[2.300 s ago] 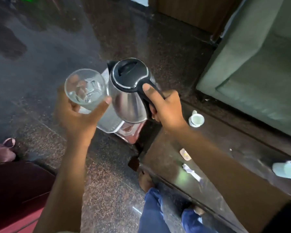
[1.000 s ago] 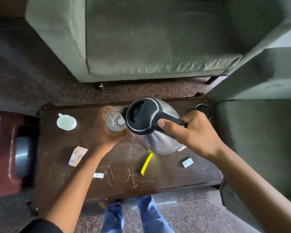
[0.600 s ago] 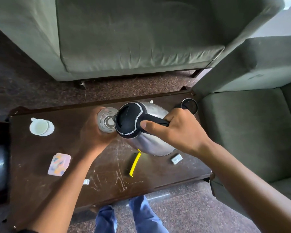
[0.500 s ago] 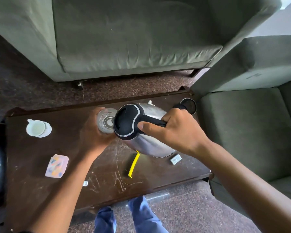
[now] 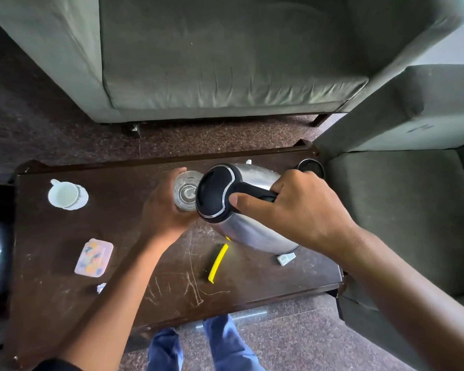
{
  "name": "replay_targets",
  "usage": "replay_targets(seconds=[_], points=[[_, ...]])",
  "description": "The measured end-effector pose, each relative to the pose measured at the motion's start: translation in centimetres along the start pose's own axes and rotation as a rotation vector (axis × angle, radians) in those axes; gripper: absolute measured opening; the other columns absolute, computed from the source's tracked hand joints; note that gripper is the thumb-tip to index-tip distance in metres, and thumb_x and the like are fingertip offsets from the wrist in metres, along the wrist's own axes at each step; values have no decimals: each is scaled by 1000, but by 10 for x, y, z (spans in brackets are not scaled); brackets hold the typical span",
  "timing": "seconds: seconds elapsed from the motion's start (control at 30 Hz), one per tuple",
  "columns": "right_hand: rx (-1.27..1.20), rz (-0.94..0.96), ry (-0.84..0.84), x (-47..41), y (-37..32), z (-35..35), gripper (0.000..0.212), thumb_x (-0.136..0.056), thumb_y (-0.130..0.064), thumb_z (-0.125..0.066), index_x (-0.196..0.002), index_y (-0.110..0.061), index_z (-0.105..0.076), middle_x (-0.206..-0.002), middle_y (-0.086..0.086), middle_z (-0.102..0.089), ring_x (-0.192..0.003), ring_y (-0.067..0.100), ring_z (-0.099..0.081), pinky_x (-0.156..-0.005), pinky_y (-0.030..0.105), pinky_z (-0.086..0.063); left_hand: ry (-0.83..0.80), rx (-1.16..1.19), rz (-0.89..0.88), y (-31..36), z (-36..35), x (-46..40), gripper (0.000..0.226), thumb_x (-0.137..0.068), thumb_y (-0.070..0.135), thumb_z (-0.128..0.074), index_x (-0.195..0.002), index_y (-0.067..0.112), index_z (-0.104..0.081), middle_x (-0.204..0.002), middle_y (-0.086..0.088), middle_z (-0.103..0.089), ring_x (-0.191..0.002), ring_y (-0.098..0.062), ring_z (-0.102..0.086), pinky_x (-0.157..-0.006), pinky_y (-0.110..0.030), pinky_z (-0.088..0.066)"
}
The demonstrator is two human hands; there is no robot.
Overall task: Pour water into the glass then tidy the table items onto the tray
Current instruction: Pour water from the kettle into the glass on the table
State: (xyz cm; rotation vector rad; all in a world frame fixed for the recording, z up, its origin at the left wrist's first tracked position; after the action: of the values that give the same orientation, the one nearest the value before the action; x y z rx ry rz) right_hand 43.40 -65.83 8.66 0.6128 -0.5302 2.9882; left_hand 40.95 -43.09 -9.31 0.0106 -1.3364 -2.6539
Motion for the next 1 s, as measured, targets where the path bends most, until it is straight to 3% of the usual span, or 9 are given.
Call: replay_targets(seconds=[0.13,0.37,0.53,0.7,1.0], points=[[20,6,0,1,-3,2,82,-68,-82,-67,-44,-12,-31,-41,-3,-31,-45,22,-36,-46,30,-25,2,-9,14,-2,-2,0,88,-63,70,-77,-143,40,-54,-133,11,-74,-119,-20,-73,-92,-32,-51],[55,21,4,4,-3,2,82,-67,-83,-66,-44,-13,-30,-44,-5,-32,-45,22,-36,-45,30,-25,0,-13,28,-5,-5,2,87,-66,71,-78,-144,40,-53,-133,15,-72,-118,-15,-71,-93,-34,-54],[65,23,5,3,1,-3,81,-65,-86,-64,-44,-14,-34,-43,-5,-36,-45,22,-41,-45,30,-28,24,-73,40,-13,-5,7,87,-71,53,-95,-146,35,-55,-138,10,-71,-123,-21,-71,-98,-40,-56],[90,33,12,1,2,-7,80,-65,-85,-64,-43,-14,-35,-42,-5,-38,-44,21,-44,-44,28,-28,49,-112,2,-17,-5,11,89,-70,41,-99,-146,31,-53,-138,9,-71,-122,-22,-71,-92,-33,-51],[100,29,17,-1,3,-10,80,-66,-84,-65,-43,-13,-37,-42,-5,-39,-44,20,-46,-44,27,-29,38,-123,20,-26,-9,14,89,-71,45,-98,-146,37,-51,-140,14,-69,-124,-17,-70,-93,-33,-53]])
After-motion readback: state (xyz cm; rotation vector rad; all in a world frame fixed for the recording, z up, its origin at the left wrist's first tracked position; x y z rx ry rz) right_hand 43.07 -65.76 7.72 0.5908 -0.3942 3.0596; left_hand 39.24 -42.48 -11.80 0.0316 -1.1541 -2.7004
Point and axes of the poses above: each hand's wrist, its own x-axis away from the middle knuckle, its own z-axis out of the back of the hand, y = z × x, the point moved 7 cm from there along -x, towards the middle knuckle
